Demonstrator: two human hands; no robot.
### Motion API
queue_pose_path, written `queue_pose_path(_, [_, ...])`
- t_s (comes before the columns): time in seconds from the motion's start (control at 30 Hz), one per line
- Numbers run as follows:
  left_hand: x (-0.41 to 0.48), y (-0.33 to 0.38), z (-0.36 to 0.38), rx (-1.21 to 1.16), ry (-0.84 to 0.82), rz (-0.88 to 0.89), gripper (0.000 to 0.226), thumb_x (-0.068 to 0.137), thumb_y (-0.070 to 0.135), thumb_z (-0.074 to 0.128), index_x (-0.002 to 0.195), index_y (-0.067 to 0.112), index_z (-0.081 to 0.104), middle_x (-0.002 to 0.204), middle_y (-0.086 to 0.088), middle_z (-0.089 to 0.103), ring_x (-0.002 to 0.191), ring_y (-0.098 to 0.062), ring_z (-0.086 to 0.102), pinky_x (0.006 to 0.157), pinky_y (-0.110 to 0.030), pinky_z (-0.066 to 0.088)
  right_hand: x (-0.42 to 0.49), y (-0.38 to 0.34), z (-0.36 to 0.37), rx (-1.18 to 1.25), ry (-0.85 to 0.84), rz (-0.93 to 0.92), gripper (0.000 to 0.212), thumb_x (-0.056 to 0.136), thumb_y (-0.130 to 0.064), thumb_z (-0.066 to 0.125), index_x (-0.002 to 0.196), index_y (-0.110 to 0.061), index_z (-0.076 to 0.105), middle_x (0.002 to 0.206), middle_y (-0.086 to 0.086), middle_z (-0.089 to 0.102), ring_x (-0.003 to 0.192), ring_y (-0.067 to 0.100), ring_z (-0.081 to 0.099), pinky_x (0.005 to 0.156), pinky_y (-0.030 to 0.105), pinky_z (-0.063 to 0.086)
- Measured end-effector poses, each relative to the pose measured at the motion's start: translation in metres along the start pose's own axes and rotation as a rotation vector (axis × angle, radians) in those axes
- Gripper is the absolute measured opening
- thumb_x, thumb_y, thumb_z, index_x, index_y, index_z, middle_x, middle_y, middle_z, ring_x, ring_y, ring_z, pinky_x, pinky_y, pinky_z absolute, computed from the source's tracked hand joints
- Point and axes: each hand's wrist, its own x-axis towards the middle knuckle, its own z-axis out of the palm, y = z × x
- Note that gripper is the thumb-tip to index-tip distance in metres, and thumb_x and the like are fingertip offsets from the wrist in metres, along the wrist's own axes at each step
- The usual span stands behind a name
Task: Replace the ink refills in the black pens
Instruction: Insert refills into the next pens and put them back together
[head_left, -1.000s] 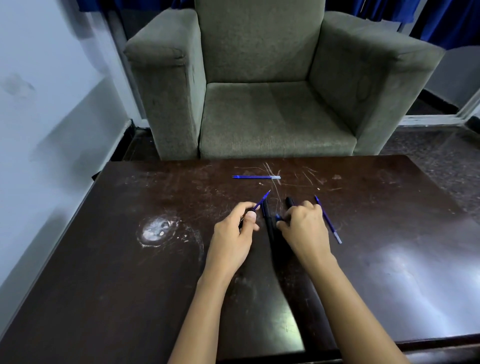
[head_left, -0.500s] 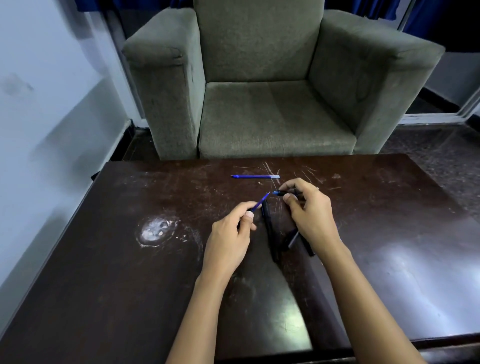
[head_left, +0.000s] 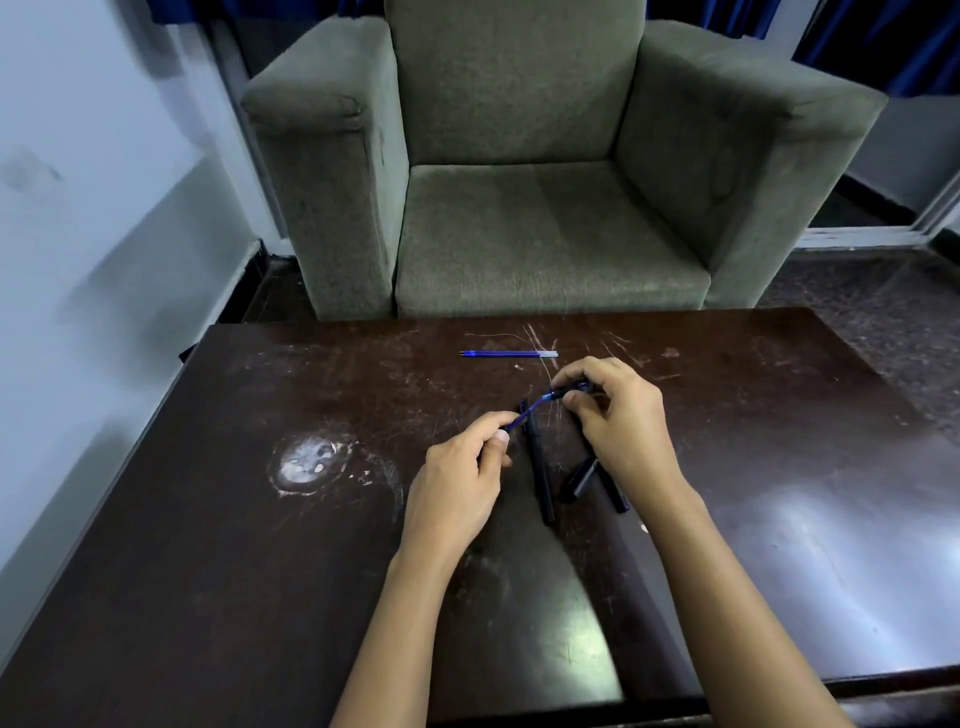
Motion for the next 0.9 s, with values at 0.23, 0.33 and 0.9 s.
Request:
queue_pose_path(0.23, [-0.0026, 0.0034, -0.0021, 0.115, -0.022, 0.015, 0.028, 0.101, 0.035, 0.038, 0.124, 0.043, 0.052, 0.094, 0.013, 0.068, 0.091, -0.011, 0.064, 0.078, -0.041, 0.055, 0.0001, -0.0024, 0.0036, -0.051, -0.191, -0.175, 0.028, 0.073, 0.010, 0.069, 0.084, -0.015, 0.073, 0.088, -0.006, 0.066, 0.085, 0.004, 0.061, 0.077, 0.003, 0.041])
queue_pose_path(0.33, [-0.0020, 0.0035, -0.0020, 0.111, -0.028, 0.005, 0.026, 0.100, 0.037, 0.040, 0.124, 0.040, 0.051, 0.094, 0.012, 0.070, 0.093, -0.012, 0.065, 0.078, -0.041, 0.055, -0.0016, -0.0054, 0.0033, -0.014, -0.244, -0.164, 0.027, 0.073, 0.008, 0.070, 0.084, -0.016, 0.074, 0.088, -0.006, 0.068, 0.085, 0.001, 0.061, 0.078, 0.005, 0.042])
queue_pose_path(0.9, [0.0003, 0.0010, -0.0020, 0.128, 0.039, 0.091, 0.027, 0.097, 0.031, 0.051, 0.121, 0.025, 0.063, 0.104, 0.003, 0.069, 0.096, -0.017, 0.062, 0.082, -0.037, 0.051, -0.0028, -0.0026, 0.0028, 0.109, -0.307, -0.108, 0.026, 0.075, 0.004, 0.071, 0.082, -0.021, 0.066, 0.084, -0.011, 0.066, 0.083, 0.003, 0.062, 0.077, 0.016, 0.048])
